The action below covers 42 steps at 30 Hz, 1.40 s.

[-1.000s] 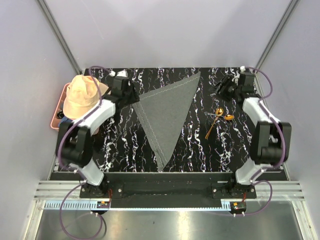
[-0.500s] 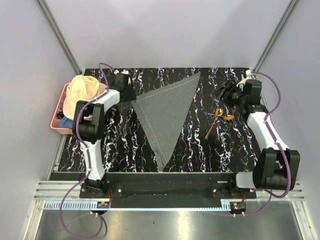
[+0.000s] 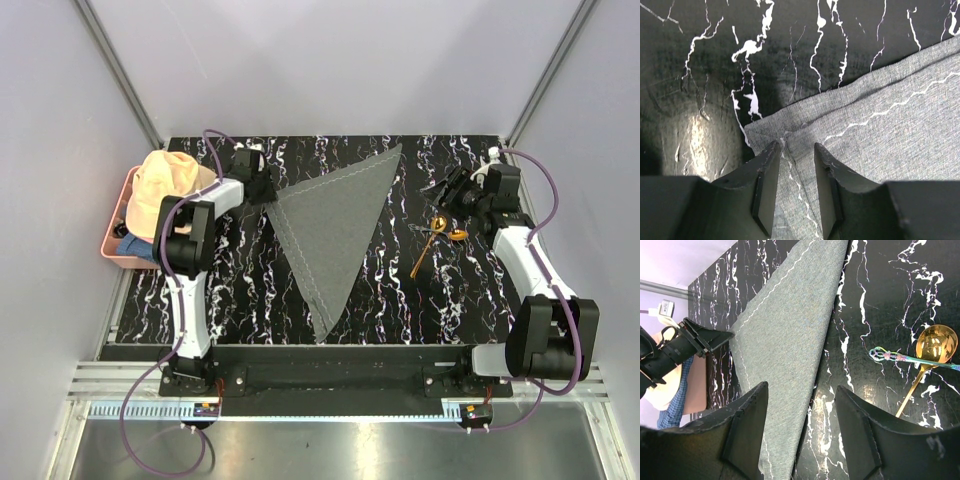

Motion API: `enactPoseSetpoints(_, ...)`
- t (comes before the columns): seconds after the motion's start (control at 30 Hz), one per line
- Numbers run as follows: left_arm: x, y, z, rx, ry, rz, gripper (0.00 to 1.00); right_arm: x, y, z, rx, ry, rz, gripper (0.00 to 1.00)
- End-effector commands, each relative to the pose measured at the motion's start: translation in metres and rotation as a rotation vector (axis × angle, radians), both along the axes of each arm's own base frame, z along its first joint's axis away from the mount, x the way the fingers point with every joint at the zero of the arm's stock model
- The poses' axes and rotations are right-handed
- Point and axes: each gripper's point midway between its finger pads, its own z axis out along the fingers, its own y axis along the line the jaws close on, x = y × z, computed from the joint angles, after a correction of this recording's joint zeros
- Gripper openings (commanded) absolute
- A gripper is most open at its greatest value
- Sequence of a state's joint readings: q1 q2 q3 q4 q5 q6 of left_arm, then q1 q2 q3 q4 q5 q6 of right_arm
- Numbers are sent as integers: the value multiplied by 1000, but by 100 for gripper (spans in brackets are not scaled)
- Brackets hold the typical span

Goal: Fold the napkin, place the utensils inside, and roll it up
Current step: Fold the napkin

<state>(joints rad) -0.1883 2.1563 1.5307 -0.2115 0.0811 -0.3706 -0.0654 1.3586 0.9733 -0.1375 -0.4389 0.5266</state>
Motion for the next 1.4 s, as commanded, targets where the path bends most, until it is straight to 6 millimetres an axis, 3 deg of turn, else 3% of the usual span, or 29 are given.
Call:
enactPoseSetpoints(0.0, 20, -3, 14, -29, -67, 1, 34, -2, 1, 15, -11, -49, 21, 65)
enactPoseSetpoints(0.2, 26, -1, 21, -40, -96, 16, 32, -1, 3, 10, -4, -34, 30, 65)
enactPoseSetpoints(0.5, 26, -6, 10, -65, -75, 3, 28, -1, 3, 4, -2, -18, 36, 65)
enactPoseSetpoints(0.63, 27, -6, 10, -67, -81, 8, 20, -1, 4, 1, -2, -11, 41, 65)
enactPoseSetpoints(0.77, 28, -7, 11, -77, -82, 14, 4, -3, 3, -1, -8, -8, 36, 65)
enactPoseSetpoints(0.87, 26, -7, 11, -79, -80, 18, 0, -3, 3, -3, -9, -5, 38, 65)
enactPoseSetpoints(1.37, 29, 5, 58, -59, -222, 66, 0, -8, 4, -13, -8, 21, 48, 66)
